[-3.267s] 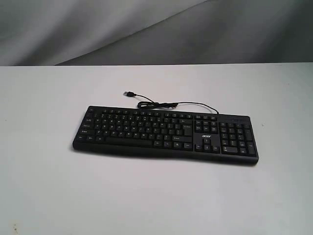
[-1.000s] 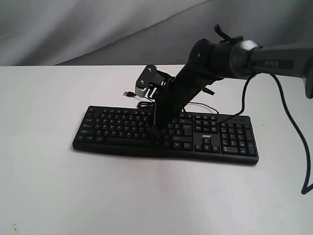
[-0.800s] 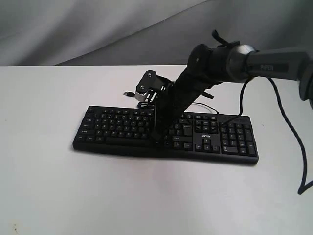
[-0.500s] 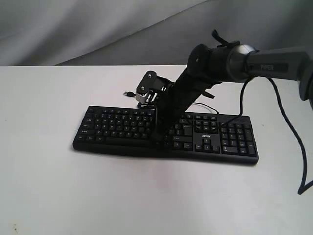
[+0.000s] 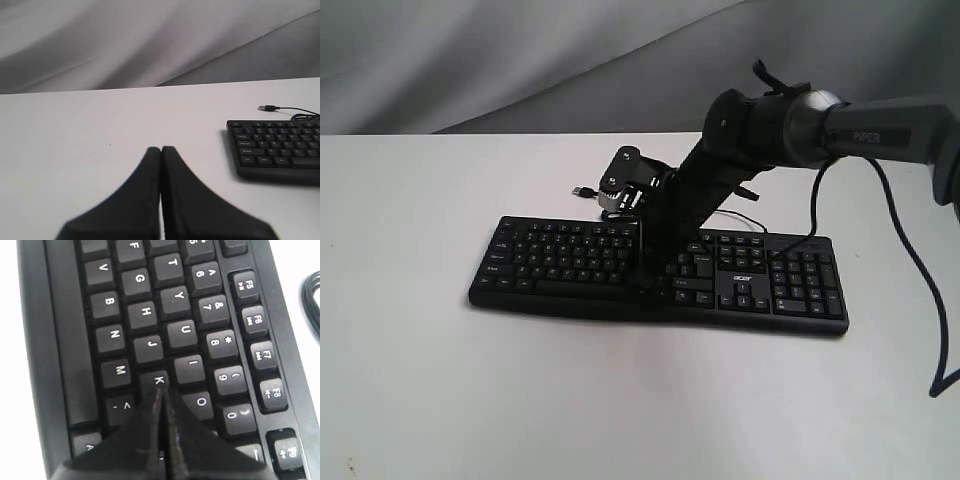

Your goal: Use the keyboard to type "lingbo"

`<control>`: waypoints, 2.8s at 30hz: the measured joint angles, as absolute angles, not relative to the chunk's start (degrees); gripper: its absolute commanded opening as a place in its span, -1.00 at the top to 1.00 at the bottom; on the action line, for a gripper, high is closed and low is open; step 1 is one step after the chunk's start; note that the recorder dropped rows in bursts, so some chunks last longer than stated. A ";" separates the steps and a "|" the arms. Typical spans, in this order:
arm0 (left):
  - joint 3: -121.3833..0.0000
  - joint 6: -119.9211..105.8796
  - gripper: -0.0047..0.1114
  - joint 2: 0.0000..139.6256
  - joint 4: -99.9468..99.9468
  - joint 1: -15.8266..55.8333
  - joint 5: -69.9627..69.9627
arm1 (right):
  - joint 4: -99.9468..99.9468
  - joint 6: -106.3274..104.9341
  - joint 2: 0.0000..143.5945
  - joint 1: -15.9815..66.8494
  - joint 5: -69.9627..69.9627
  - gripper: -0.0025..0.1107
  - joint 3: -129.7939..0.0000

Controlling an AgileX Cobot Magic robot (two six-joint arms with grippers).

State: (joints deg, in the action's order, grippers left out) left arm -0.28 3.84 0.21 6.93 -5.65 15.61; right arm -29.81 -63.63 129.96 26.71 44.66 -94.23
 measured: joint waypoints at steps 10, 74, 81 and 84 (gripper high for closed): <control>-0.28 3.84 0.91 0.21 6.93 -5.65 15.61 | -29.82 -63.63 128.99 27.20 42.31 0.96 -94.38; -0.28 3.84 0.91 0.21 6.93 -5.65 15.61 | -34.04 -65.59 130.39 27.94 36.85 0.96 -94.38; -0.28 3.84 0.91 0.21 6.93 -5.65 15.61 | -33.93 -65.59 130.62 27.94 36.76 0.96 -94.38; -0.28 3.84 0.91 0.21 6.93 -5.65 15.61 | -33.93 -65.59 131.16 27.94 36.24 0.96 -94.38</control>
